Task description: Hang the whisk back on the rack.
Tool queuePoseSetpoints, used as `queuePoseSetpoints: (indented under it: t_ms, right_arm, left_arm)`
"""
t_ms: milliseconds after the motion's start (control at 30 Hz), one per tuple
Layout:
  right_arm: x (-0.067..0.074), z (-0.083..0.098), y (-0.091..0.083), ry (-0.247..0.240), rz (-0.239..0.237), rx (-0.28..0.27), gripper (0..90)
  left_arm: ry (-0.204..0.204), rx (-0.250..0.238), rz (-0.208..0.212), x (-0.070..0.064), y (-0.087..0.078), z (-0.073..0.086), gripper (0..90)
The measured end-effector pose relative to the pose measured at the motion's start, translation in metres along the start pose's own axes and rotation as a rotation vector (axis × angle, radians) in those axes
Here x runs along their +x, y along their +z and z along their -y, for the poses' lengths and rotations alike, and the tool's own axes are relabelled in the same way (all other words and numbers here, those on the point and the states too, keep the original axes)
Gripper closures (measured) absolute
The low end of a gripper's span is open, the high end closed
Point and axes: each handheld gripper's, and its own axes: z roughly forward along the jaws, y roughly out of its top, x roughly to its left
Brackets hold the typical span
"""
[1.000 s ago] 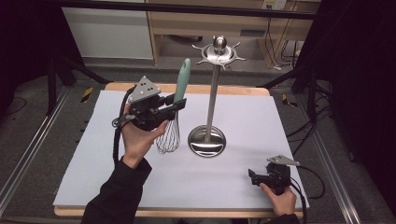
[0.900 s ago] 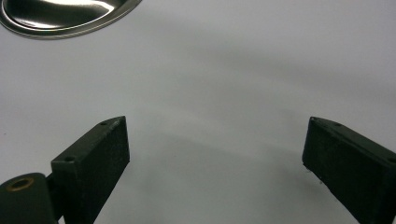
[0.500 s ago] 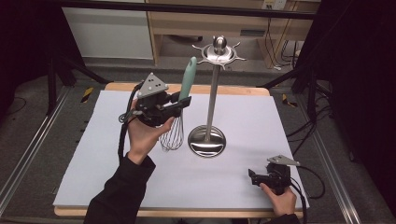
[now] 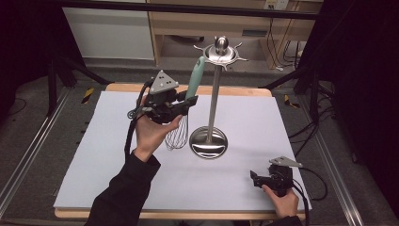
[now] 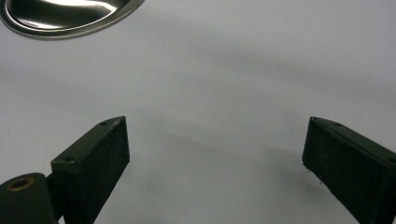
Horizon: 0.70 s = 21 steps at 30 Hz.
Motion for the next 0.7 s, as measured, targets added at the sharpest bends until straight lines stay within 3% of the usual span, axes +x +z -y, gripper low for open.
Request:
queuePoseSetpoints:
  t_ms: [367,700]
  right_arm:
    - [0.000,0.000,0.000,-0.005,-0.003,-0.002,7.8]
    - [0.000,0.000,0.000,-0.003,-0.006,0.000,7.8]
  left_arm:
    - [-0.004,0.006,-0.003,-0.001,0.009,-0.003,69.0]
    - [-0.009,-0.018,-0.005,-0.001,0.020,0.000,69.0]
